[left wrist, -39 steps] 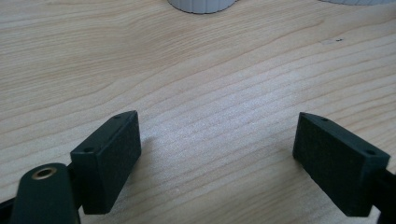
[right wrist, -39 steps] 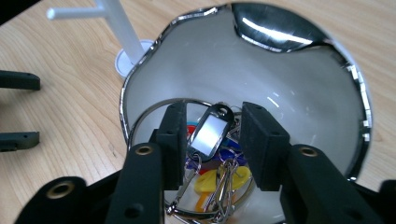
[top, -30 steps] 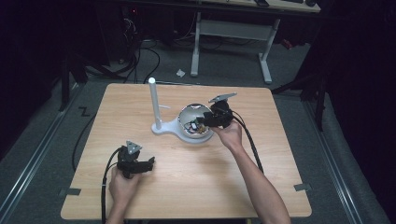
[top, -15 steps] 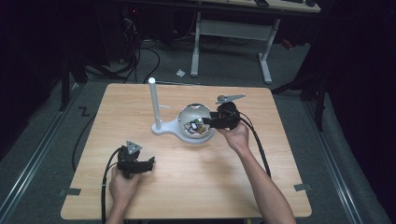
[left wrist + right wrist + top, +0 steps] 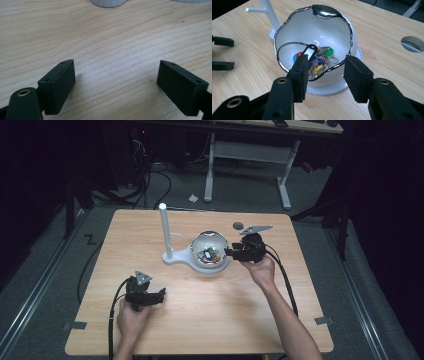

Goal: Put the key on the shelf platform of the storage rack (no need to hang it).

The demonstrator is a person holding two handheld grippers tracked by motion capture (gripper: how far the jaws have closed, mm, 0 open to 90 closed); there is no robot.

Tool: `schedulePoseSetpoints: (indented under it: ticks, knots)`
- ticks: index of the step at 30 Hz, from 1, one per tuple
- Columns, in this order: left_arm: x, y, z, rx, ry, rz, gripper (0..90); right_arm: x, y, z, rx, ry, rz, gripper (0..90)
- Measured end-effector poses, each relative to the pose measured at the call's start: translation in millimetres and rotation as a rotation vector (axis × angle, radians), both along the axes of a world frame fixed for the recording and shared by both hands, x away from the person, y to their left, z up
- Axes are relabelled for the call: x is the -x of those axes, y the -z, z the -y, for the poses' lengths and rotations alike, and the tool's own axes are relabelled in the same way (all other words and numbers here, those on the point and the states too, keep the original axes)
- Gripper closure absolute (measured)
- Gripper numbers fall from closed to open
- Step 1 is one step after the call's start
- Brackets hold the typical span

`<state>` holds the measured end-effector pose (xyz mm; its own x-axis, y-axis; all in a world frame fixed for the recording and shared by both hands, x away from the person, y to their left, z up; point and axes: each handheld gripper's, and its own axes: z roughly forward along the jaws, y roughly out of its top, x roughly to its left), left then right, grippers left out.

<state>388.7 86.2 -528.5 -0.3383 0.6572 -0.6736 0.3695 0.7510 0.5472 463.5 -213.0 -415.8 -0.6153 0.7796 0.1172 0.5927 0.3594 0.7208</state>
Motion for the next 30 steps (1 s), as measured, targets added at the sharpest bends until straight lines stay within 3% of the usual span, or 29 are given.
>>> schedulePoseSetpoints:
  ticks: [11,20,25,30]
  knots:
    - [0.0,0.0,0.0,0.000,0.000,0.001,15.5,14.0,-4.1,15.0,-0.010,0.032,0.023,53.5]
    - [0.0,0.0,0.1,0.000,0.000,0.000,15.5,26.7,-10.2,33.8,-0.063,0.049,0.040,53.5]
    - [0.0,0.1,0.0,-0.001,0.000,0.000,15.5,31.6,-10.3,41.5,-0.055,0.062,0.033,51.3]
    - [0.0,0.0,0.0,-0.001,-0.003,0.000,15.5,37.0,-15.1,46.2,-0.079,0.066,0.040,50.0]
